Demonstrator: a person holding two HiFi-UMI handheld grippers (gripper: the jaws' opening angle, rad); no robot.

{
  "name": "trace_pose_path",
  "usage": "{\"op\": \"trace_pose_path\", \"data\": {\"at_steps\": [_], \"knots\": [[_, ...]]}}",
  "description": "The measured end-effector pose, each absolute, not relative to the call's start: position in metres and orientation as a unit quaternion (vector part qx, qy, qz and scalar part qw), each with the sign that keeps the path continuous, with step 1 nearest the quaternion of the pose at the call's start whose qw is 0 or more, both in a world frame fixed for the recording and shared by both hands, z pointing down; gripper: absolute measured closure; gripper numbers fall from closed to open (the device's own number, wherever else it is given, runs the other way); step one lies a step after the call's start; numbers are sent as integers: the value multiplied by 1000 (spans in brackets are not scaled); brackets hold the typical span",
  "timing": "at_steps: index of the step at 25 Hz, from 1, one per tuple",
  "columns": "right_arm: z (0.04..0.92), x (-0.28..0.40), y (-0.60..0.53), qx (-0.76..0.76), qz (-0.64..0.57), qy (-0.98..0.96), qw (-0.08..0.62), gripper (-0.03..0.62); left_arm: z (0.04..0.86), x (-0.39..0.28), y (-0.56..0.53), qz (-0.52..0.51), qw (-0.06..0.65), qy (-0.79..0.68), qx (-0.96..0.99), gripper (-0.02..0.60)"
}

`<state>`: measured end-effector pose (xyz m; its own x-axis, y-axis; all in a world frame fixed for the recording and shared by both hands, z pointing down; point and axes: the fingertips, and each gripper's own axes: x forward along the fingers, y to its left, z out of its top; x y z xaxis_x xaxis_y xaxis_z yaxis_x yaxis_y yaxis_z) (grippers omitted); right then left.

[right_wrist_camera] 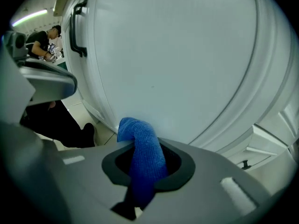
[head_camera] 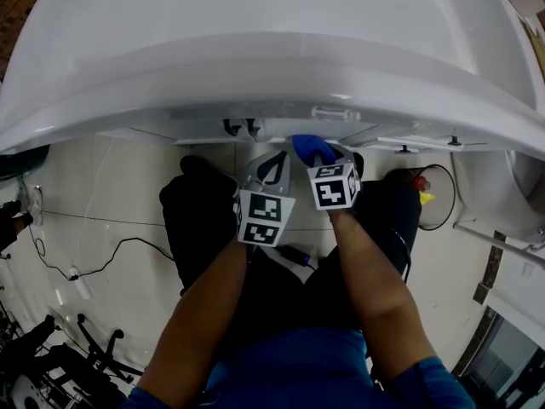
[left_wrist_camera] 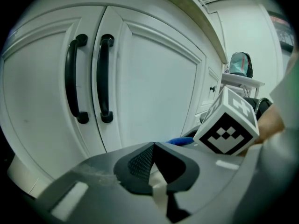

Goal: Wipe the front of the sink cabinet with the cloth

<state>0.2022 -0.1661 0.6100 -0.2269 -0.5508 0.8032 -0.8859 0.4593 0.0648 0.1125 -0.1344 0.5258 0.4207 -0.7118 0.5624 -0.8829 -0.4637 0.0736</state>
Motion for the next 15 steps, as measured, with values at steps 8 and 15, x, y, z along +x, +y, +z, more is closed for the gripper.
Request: {"op": "trace_pose_path", "data": {"at_steps": [8,15], "knots": [[626,198,-170,469,230,-748,409,534,530,111,-137,243,189,-484,819,575],[599,193,-160,474,224,-763,379,534,522,112,-136,240,180,-481,824,575]]}}
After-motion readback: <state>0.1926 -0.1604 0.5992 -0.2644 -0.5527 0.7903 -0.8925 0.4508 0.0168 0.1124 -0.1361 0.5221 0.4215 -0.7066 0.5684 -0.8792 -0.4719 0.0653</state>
